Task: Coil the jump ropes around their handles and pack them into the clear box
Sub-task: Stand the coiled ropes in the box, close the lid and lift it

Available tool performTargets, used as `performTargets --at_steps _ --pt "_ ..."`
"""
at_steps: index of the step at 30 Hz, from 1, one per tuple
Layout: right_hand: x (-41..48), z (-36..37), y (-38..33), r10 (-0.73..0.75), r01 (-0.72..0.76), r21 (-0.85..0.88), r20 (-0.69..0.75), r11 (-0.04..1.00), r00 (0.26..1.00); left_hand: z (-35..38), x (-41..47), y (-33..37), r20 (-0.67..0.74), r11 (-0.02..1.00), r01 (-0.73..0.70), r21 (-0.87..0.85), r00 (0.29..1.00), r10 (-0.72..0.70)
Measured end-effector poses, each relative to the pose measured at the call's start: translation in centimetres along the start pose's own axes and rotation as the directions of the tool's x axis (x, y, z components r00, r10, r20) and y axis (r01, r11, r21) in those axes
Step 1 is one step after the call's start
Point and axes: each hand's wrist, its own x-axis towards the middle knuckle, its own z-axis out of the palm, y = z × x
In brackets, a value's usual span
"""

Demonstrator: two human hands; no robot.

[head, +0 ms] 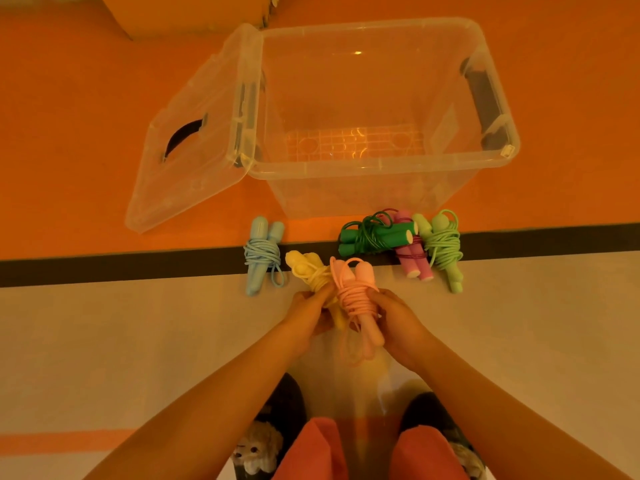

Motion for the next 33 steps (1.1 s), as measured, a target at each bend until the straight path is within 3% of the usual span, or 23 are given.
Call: performTargets --at_steps 6,12,16,18,22,26,29,33 --pt "-1.1 0.4 0.2 0.064 -0.069 0.031 0.14 0.997 0.988 -0.2 -1.6 0.5 0.179 0.992 0.054 -0.118 0.983 -0.032" --pt "-6.3 1.1 -3.2 -0.159 0.164 -0.015 0.182 0.986 0.97 -1.8 -5.7 1.1 0.163 0.991 -0.129 -0.019 0.978 0.13" --pt "-10.8 3.0 -7.4 -0.292 0.312 -0.051 0.238 0.949 0.927 -2.2 -10.1 3.8 0.261 0.971 -0.231 0.064 0.943 0.207" --pt "-13.4 4.6 -10.2 -0.351 0.384 -0.101 0.25 0.918 0.903 -1.8 -12.7 6.2 0.298 0.966 -0.258 0.003 0.922 0.246" --pt "-18.5 8.1 -16.6 -0.513 0.544 -0.365 0.185 0.756 0.838 -1.1 -17.5 12.1 0.33 0.937 -0.342 -0.066 0.879 0.344" --pt "-20.7 10.1 -22.1 -0.635 0.646 -0.41 0.185 0.644 0.75 -0.4 -20.0 17.7 0.302 0.899 -0.435 -0.047 0.852 0.428" --pt "-19.1 10.9 -24.1 -0.669 0.668 -0.392 0.157 0.633 0.726 0.2 -18.6 20.9 0.292 0.888 -0.457 -0.04 0.845 0.448" --pt "-13.2 10.6 -26.1 -0.673 0.655 -0.257 0.024 0.711 0.739 2.6 -13.4 24.6 0.204 0.859 -0.513 0.005 0.841 0.501"
